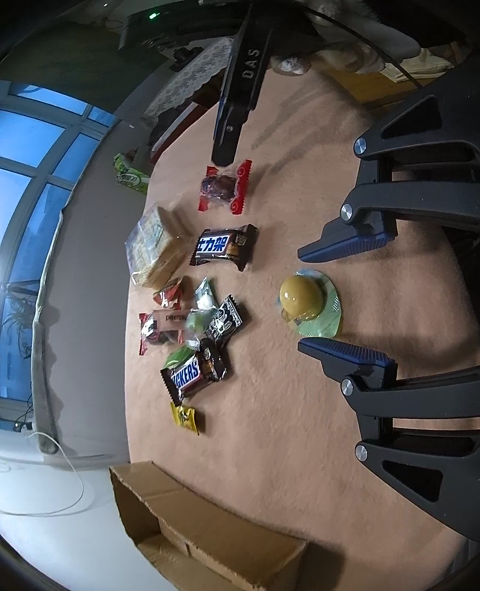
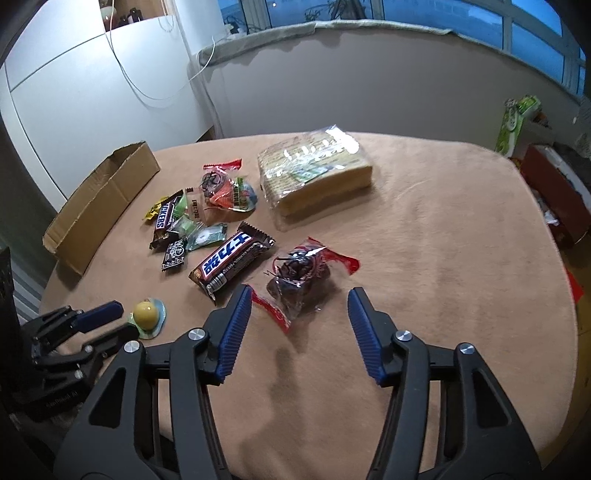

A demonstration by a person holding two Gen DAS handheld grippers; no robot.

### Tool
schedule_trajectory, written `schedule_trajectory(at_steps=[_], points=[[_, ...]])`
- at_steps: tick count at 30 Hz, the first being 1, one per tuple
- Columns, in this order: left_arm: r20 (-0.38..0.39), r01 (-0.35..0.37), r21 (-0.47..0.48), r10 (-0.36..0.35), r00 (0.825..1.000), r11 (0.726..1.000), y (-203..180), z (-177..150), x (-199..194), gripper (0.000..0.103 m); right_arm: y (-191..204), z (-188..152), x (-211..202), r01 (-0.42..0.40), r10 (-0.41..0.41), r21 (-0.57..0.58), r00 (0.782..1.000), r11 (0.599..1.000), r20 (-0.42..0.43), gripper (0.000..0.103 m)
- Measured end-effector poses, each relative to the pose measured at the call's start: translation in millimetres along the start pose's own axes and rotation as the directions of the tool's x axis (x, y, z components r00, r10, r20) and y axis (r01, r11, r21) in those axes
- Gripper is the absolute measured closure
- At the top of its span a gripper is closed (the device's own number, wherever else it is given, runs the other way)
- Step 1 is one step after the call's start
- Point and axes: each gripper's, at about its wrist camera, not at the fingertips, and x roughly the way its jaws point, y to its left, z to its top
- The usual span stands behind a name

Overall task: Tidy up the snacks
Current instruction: 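Grasp the yellow ball candy with the left tool while the right tool grasps the red-ribboned candy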

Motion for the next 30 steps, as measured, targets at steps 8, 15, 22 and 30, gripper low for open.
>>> schedule_trajectory(at_steps=[8, 15, 22, 30], points=[[-0.009, 0.011, 0.008, -0.011, 1.0, 1.0, 0.6, 2.4, 9.6, 0.063, 2.1, 9.0, 31.4, -0.02, 0.021, 0.022, 0.997, 1.0, -0.071, 0.046], [-0.019, -0.013, 0.04, 0.014, 1.0, 0.999, -4.7, 4.5, 23.0, 0.064, 2.1, 14.9, 47.9, -0.011, 0.014, 0.039, 0.996, 0.999, -0.089, 0.046], [0.0, -0.034, 0.073, 0.034, 0.999, 0.997, -8.6, 3.9, 25.6, 0.071, 1.1, 19.0, 50.6, -0.028, 0.031, 0.04, 0.995, 0.999, -0.098, 0.046], [0.015, -0.017, 0.058, 0.016, 1.0, 0.998, -6.5, 1.9, 23.5, 0.072, -7.2, 26.4, 59.0, -0.03, 0.039, 0.083, 0.993, 0.996, -0.108, 0.045]])
